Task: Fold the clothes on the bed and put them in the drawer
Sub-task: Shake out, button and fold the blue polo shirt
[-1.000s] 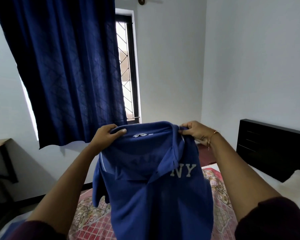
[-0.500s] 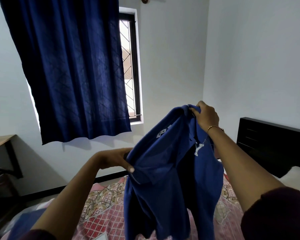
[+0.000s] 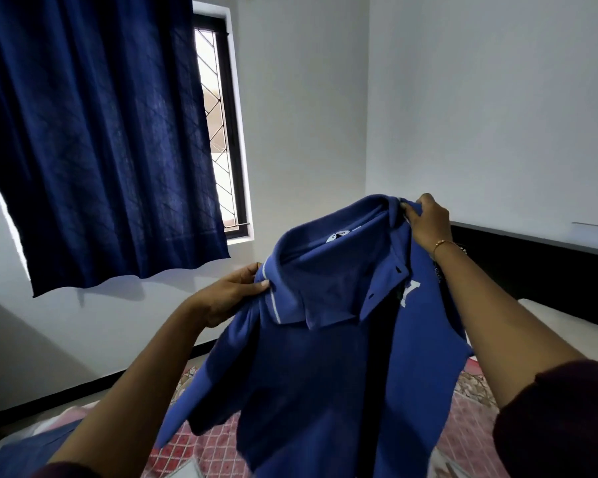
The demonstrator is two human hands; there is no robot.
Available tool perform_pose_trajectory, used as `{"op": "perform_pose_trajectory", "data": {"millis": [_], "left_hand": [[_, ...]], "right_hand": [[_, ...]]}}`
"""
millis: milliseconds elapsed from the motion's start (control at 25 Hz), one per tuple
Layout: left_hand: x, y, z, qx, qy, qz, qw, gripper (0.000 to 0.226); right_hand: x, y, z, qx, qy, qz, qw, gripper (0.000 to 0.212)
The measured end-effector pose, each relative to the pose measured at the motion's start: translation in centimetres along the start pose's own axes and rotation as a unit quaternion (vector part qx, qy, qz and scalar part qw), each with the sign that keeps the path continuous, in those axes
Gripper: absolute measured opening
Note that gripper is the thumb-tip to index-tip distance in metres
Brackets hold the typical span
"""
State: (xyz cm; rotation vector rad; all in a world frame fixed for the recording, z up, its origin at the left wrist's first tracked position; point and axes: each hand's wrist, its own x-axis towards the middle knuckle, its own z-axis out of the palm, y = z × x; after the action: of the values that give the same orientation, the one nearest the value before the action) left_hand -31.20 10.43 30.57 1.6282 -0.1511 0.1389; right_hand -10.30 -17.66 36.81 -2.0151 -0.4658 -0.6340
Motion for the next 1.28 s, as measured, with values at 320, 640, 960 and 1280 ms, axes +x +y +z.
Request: {"op": "perform_pose_trajectory", "data": {"millis": [320, 640, 960, 1280], "left_hand": [[-1.1, 2.0, 0.8, -0.062, 0.164, 0.057, 0.983, 0.048], [-0.8, 2.7, -2.7, 0.381, 0.254, 0.049, 0.888, 0.017], [1.3, 3.4, -1.8, 0.452, 0.483, 0.087, 0.745, 0.025], [-0.4, 1.6, -1.6, 0.64, 0.393, 0.193, 0.632, 0.02]], "right_hand": [[-2.1, 0.8, 0.7, -0.044, -0.014, 0.009, 0.999, 0.028], [-2.2, 2.4, 2.0, -0.025, -0.092, 0.04, 0.995, 0.019], [-2.5, 1.2, 3.4, -0.03, -0.001, 0.003, 1.0, 0.022], [-4.5, 1.7, 2.4, 0.022, 0.099, -0.021, 0.995, 0.019]]}}
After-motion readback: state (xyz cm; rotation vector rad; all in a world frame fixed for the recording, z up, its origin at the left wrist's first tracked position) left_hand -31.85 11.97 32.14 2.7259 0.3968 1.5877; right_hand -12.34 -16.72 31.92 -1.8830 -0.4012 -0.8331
